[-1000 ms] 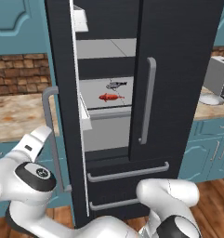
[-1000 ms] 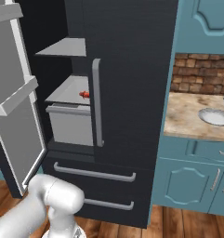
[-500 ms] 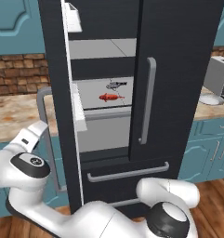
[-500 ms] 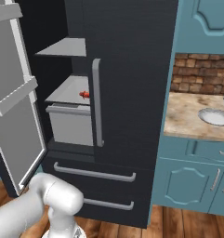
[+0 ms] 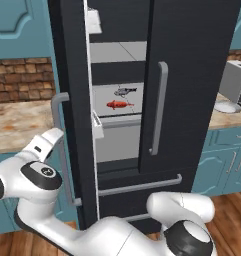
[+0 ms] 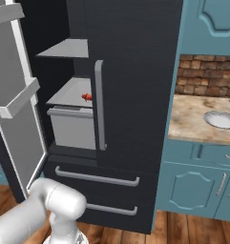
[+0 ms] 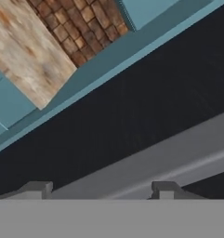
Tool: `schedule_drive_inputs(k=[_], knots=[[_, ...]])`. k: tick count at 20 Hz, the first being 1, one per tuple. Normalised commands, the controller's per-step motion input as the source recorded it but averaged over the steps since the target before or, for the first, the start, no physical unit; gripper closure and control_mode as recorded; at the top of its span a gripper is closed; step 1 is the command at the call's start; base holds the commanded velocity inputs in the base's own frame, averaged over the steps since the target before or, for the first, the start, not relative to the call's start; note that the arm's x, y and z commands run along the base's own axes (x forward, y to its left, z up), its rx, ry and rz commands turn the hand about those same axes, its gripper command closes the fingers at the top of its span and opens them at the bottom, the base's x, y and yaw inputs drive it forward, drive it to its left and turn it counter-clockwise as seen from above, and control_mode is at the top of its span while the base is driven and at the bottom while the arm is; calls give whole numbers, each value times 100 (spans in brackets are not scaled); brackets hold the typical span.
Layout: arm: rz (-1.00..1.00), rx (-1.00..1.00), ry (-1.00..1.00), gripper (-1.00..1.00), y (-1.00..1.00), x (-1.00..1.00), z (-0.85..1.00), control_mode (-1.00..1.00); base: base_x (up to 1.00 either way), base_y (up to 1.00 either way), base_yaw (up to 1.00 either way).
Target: Place the fish on the counter behind the older fish on the same shelf of the fridge to maintain FIFO order. Close the fridge door when finished.
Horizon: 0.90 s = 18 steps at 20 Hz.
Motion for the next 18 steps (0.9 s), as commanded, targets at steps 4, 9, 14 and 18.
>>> schedule_drive_inputs(k=[4,9,14,18], knots=[[0,0,-2,-100,-100,36,0,-100,0,0,0],[0,0,-5,-100,-100,40,0,-100,0,0,0],[0,0,-9,-100,-100,43,0,-100,0,0,0],[0,0,-5,-100,-100,48,0,-100,0,0,0]])
